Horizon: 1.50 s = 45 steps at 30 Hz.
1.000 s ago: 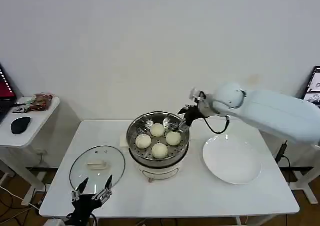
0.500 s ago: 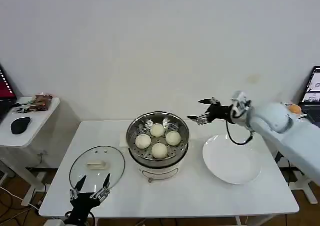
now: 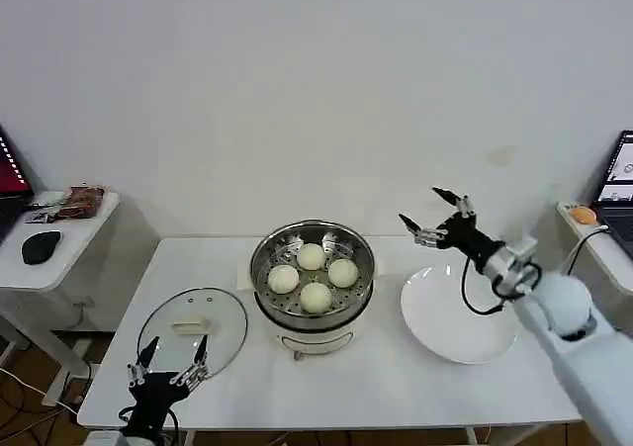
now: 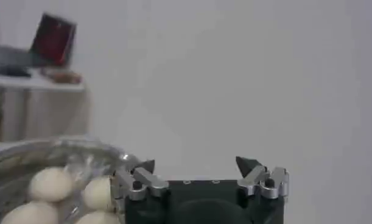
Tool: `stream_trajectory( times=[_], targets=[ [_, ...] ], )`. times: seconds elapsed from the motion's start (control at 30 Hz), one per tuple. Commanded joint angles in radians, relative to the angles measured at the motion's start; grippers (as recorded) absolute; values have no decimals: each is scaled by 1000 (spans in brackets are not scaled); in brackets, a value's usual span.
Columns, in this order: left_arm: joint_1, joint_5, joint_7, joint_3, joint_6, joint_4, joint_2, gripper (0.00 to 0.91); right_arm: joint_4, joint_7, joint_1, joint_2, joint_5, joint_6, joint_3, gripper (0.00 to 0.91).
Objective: Take steamed baozi put them in steamer then cover it.
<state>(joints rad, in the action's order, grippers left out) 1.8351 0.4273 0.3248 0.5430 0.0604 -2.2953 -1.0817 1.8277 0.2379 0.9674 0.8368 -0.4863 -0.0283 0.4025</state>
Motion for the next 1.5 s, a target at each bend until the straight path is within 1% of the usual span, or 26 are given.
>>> stream_trajectory(
  times=[0.03, 0.17, 0.3, 0.33, 0.47, 0.57, 0.63, 0.7, 0.83, 0.97, 1.07, 1.27, 1.5],
  targets=[
    [2, -67, -14, 1, -45, 57, 1, 907, 38, -38, 359, 336, 195, 212, 367, 907],
    [-6, -84, -25, 1, -67, 107, 15, 907, 37, -25, 429, 376, 190, 234, 373, 907],
    [-32, -172, -26, 4, -88, 175, 27, 907, 46, -17, 477, 412, 172, 253, 370, 907],
    [-37, -190, -29, 5, -90, 191, 31, 907, 47, -12, 488, 420, 155, 253, 371, 907],
    [-44, -217, -57, 9, -90, 234, 50, 907, 38, -9, 515, 430, 115, 253, 373, 907],
    [-47, -265, -51, 6, -90, 251, 55, 907, 23, -9, 531, 418, 115, 252, 369, 907],
    [-52, -336, -45, 4, -90, 268, 64, 907, 23, -7, 556, 407, 121, 259, 366, 907],
    [-53, -446, -20, 0, -91, 290, 77, 907, 25, -6, 567, 403, 120, 263, 366, 907],
    [-45, -588, 5, -6, -93, 315, 104, 907, 23, -3, 577, 403, 121, 273, 367, 907],
    [-34, -745, 1, -9, -115, 339, 121, 907, 18, 0, 577, 406, 119, 278, 369, 907],
    [-43, -883, -6, -4, -151, 366, 127, 907, 12, 4, 578, 408, 116, 283, 369, 907],
    [-71, -1042, -4, 2, -186, 398, 140, 907, 2, 11, 578, 412, 122, 292, 366, 907],
    [-153, -1254, -16, -27, -187, 474, 163, 907, -1, 12, 571, 412, 119, 291, 367, 907]
  ],
)
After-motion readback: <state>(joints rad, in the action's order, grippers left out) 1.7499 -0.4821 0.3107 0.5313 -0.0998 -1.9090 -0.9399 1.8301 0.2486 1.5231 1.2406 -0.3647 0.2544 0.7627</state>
